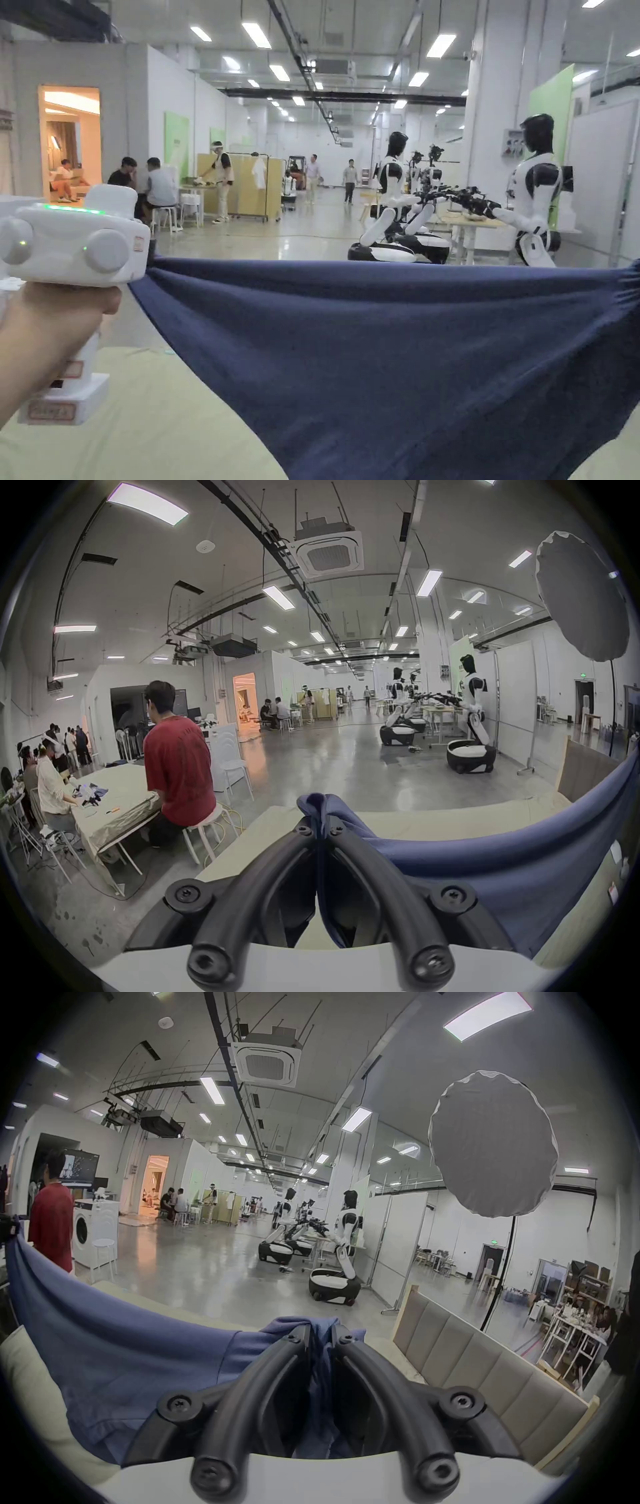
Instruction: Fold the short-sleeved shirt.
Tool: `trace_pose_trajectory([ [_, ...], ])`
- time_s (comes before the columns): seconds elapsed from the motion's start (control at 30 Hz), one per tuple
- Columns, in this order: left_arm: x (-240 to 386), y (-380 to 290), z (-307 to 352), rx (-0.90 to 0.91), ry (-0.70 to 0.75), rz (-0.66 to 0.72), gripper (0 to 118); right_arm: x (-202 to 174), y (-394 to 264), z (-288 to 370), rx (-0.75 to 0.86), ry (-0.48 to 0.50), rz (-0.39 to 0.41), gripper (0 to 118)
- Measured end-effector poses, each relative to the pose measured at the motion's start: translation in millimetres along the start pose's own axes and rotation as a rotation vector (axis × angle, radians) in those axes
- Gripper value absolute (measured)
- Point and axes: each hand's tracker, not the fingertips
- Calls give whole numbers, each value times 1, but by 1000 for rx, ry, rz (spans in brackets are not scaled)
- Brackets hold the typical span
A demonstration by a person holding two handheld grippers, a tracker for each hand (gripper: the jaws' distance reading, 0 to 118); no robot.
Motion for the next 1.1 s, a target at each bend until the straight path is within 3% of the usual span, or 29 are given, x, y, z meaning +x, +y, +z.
trace_pose_trajectory([
  [0.4,50,4,-99,47,-3,31,0,-22,5,-119,-2,-70,-39,12],
  [0.6,80,-58,-143,31,-16,-17,0,-40,-63,-168,-71,-76,-29,12],
  [0.8,97,-143,-168,-121,-26,-20,0,-58,-147,-185,-144,-48,-48,12],
  [1.1,113,-262,-125,-283,-58,-25,0,-76,-268,-141,-272,20,-26,12],
])
